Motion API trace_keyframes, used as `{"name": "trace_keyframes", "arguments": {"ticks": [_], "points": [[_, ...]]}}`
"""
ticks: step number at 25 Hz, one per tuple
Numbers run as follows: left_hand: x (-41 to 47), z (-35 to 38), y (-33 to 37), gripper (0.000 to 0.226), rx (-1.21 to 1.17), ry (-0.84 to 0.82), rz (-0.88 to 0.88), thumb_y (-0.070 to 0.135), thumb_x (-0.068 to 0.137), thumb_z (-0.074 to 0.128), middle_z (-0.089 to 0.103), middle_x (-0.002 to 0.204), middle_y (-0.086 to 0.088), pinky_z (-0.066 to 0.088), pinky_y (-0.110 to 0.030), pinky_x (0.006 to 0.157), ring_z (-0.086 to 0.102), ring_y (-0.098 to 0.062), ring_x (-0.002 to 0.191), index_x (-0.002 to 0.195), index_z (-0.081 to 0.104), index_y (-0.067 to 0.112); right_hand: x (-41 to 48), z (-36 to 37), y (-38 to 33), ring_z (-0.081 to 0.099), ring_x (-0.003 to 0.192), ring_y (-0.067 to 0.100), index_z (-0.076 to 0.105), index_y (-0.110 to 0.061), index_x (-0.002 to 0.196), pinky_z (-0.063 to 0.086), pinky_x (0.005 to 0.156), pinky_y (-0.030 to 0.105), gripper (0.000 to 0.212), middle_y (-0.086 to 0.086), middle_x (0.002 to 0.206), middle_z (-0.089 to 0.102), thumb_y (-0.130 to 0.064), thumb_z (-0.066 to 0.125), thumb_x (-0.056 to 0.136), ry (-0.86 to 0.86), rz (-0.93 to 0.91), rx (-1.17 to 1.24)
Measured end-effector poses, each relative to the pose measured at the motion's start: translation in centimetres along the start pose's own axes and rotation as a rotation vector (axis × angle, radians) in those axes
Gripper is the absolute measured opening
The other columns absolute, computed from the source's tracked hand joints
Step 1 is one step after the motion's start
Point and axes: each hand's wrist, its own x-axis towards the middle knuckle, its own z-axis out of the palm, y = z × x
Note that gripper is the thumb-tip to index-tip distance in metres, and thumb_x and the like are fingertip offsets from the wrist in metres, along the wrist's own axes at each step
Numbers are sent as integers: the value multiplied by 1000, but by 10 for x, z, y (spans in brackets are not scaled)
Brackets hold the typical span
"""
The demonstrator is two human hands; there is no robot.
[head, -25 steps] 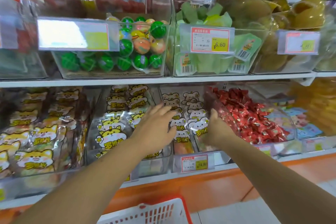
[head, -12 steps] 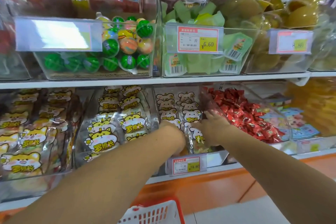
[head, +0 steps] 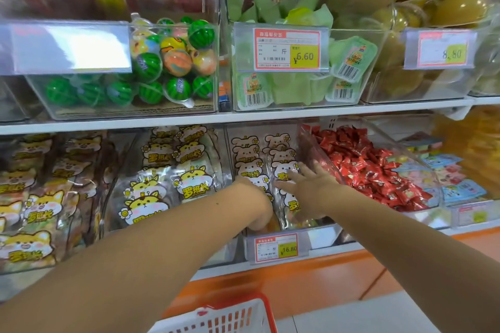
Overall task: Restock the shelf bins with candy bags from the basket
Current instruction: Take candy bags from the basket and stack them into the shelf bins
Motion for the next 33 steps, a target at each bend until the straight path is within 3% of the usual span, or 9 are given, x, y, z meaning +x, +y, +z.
{"name": "trace_keyframes", "arguments": {"ticks": [5,9,13,14,17,21,25,28,33], "points": [[-9,-1,-3,64,-182,110,50,60,99,23,48,140,-6,42,-40,92,47,-31,126,145,40,18,-6,2,0,1,149,33,0,-35,153,1,120,50,84,8,162,8,-58,50,91,20,-6,159],[-38,9,-17,53,-492,526,101,52,98,40,49,141,-5,42,-43,103,44,-28,130,141,46,20,-35,-6,10,29,142,23,27,-27,151,26,114,33,61,5,156,30,-33,53,97,259,-12,670],[-88,48,-31,48,-672,776,54,45,100,43,39,152,6,27,-31,116,31,-14,140,144,44,26,-72,-13,-4,56,90,9,48,-25,139,36,84,16,40,-3,148,45,-25,51,99,376,30,876],[-98,62,-35,47,-703,808,23,44,100,43,38,152,8,24,-28,115,30,-11,140,144,44,28,-79,-15,-9,55,85,7,51,-26,137,37,81,17,38,-4,147,46,-23,50,100,376,46,903],[-120,101,-41,43,-791,821,-65,40,100,45,39,149,13,24,-24,113,31,-6,138,143,44,33,-92,-17,-25,57,112,11,55,-26,133,41,92,19,35,-5,146,47,-16,46,101,356,82,951],[-146,136,-40,44,-930,838,-108,37,100,48,40,148,14,23,-19,111,32,-5,137,143,44,32,-102,-20,-47,64,80,15,60,-29,126,42,55,11,34,-2,139,53,-13,45,100,370,133,1045],[-150,152,-36,45,-990,867,-102,41,99,49,39,148,15,23,-16,108,33,-3,136,143,44,33,-111,-28,-69,57,63,13,61,-26,126,44,51,16,33,-2,139,50,-14,43,101,434,163,1108],[-147,139,-27,46,-1053,901,-37,44,98,48,36,149,16,26,-22,110,32,-4,136,144,41,36,-113,-26,-69,59,97,13,57,-26,131,43,68,16,35,-2,145,44,-15,44,101,474,198,1106],[-131,91,-22,49,-1301,957,-4,44,99,47,28,154,14,30,-26,108,38,-10,135,146,36,36,-94,-27,-37,33,140,26,34,-22,148,31,101,24,46,8,159,22,-17,40,103,328,187,973]]}}
